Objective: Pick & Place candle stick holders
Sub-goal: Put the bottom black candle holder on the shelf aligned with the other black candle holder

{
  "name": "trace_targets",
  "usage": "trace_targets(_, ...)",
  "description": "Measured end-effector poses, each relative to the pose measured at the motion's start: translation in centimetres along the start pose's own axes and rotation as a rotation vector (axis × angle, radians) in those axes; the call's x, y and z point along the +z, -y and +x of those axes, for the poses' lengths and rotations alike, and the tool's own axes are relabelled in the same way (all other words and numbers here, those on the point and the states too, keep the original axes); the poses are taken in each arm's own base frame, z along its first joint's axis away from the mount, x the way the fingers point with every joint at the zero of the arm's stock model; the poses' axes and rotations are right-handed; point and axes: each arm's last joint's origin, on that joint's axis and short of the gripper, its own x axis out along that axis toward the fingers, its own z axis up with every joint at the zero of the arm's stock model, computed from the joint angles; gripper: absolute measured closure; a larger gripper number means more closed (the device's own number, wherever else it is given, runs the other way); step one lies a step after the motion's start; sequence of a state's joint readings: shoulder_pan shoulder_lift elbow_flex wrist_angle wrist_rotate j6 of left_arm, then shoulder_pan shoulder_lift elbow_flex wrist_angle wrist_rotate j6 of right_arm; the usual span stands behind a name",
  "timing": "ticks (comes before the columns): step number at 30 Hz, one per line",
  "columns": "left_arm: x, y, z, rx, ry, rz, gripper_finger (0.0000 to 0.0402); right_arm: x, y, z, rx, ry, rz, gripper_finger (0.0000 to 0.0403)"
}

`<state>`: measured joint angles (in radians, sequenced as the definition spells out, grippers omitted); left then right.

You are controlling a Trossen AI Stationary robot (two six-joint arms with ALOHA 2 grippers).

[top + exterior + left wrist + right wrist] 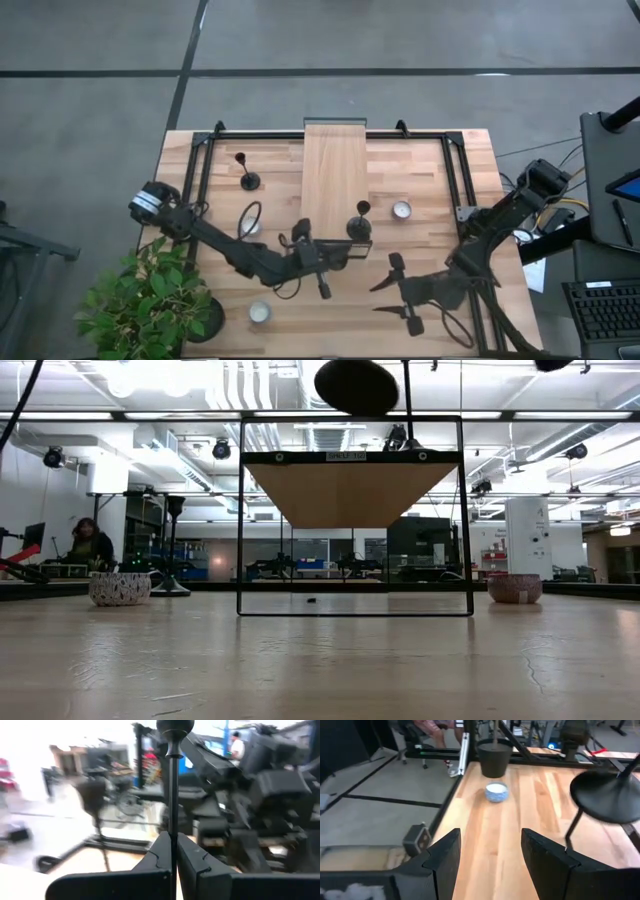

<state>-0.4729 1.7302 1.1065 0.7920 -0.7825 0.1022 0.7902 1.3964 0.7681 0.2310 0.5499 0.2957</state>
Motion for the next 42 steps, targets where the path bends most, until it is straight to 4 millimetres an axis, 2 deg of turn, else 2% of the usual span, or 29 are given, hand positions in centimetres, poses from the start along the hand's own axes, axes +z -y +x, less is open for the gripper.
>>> trace_targets(7,0.3,-0.7,-0.7,0.066,0.082,0.012,0.0401,-0.2,-0.1,-0.1,0.004,-0.001,0.001,0.02)
trace_targets(18,-0.5,-5.1,-2.0,0.164,0.136,-0.036,0.04,-0.2,-0.1,-0.1,0.002,0.002,-0.001,0.02)
trace_targets(25,-1.7,-7.3,-1.7,0.187,0.119,-0.051,0.0399,-0.3,0.0,-0.1,0.001,0.002,-0.001,0.0199)
trace_targets(31,-2.7,-8.1,-1.4,0.167,0.109,-0.085,0.0398,-0.4,0.1,-0.1,-0.023,0.004,-0.004,0.0199)
trace_targets(42,-3.0,-8.2,-1.1,0.109,0.116,-0.114,0.0398,-0.6,0.2,-0.1,-0.026,0.002,-0.009,0.0199)
